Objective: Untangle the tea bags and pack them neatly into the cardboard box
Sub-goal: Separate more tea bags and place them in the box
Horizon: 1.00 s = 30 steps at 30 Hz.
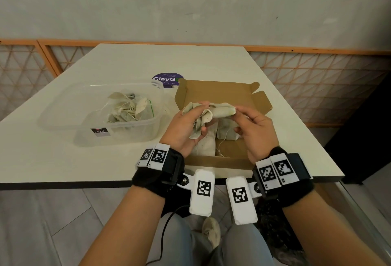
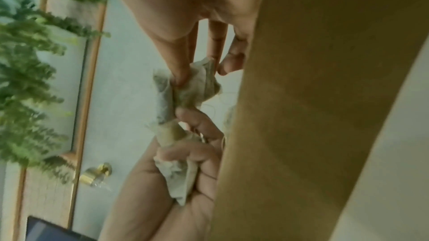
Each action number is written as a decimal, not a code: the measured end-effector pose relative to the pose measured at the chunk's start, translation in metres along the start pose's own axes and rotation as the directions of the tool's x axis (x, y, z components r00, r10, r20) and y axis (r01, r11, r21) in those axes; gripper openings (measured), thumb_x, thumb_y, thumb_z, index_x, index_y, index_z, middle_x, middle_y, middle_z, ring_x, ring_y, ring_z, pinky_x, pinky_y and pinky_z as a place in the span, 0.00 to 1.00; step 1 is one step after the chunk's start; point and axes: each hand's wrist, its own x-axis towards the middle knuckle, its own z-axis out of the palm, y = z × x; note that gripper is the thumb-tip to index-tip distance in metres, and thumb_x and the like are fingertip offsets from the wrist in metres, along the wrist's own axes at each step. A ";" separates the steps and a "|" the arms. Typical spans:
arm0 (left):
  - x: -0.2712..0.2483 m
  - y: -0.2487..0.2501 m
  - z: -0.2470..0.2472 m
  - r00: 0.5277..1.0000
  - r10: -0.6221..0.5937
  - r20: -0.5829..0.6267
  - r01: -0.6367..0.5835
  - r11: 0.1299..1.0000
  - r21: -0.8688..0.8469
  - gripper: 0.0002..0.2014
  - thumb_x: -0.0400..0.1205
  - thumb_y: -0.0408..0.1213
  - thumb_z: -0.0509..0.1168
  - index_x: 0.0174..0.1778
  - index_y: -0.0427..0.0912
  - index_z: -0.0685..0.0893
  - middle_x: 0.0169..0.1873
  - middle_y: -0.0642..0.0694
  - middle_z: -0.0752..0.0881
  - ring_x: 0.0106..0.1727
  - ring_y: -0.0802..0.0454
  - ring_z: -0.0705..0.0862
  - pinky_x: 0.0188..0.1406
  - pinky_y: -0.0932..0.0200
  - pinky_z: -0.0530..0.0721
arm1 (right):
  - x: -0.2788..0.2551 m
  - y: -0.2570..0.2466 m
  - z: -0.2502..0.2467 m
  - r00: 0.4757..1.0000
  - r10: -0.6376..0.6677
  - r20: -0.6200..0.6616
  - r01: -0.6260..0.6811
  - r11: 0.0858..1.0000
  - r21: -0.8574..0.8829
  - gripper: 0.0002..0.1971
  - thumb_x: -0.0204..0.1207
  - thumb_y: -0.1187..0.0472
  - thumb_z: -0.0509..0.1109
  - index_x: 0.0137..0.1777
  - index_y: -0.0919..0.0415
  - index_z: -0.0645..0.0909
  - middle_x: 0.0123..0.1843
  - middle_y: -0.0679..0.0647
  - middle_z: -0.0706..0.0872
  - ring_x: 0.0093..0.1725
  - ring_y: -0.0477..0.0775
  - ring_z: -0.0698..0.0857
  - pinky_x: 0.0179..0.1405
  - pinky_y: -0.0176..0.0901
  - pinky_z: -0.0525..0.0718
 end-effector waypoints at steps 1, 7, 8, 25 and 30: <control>0.000 0.000 0.000 1.000 -0.001 0.002 0.001 1.000 -0.004 0.06 0.82 0.35 0.65 0.53 0.41 0.82 0.38 0.45 0.87 0.32 0.55 0.88 0.16 0.72 0.74 | 0.000 -0.001 0.000 0.999 0.043 -0.007 -0.043 0.997 0.060 0.07 0.76 0.64 0.70 0.43 0.51 0.86 0.42 0.52 0.86 0.40 0.45 0.81 0.31 0.31 0.78; 0.003 -0.002 -0.002 0.999 0.031 0.006 -0.032 0.999 0.007 0.01 0.82 0.35 0.66 0.47 0.43 0.82 0.39 0.45 0.86 0.35 0.57 0.86 0.17 0.73 0.72 | 0.000 -0.006 0.000 0.995 0.100 0.022 -0.102 0.971 0.215 0.07 0.79 0.68 0.64 0.46 0.61 0.83 0.32 0.51 0.85 0.27 0.44 0.79 0.23 0.32 0.74; 0.003 -0.002 -0.002 0.999 0.036 0.011 -0.037 0.999 0.030 0.01 0.82 0.35 0.66 0.47 0.43 0.83 0.40 0.46 0.86 0.35 0.58 0.85 0.18 0.72 0.72 | 0.000 -0.007 0.001 0.994 0.102 0.032 -0.107 0.969 0.225 0.07 0.79 0.68 0.63 0.45 0.61 0.83 0.30 0.51 0.84 0.26 0.44 0.78 0.23 0.32 0.74; 0.002 -0.007 -0.001 0.992 0.118 0.050 -0.128 0.952 0.277 0.05 0.79 0.32 0.69 0.37 0.41 0.81 0.26 0.48 0.78 0.21 0.61 0.74 0.16 0.70 0.66 | -0.010 -0.007 0.001 0.956 -0.168 0.241 0.238 0.924 -0.298 0.25 0.73 0.64 0.72 0.59 0.31 0.75 0.59 0.47 0.76 0.62 0.42 0.75 0.59 0.39 0.78; 0.002 -0.008 -0.002 0.990 0.127 0.065 -0.142 0.928 0.345 0.05 0.79 0.34 0.70 0.37 0.42 0.83 0.25 0.50 0.80 0.25 0.59 0.74 0.16 0.70 0.66 | -0.008 -0.007 0.002 0.973 -0.196 0.117 0.222 0.935 -0.275 0.09 0.73 0.58 0.73 0.45 0.39 0.85 0.53 0.55 0.78 0.49 0.43 0.77 0.50 0.30 0.76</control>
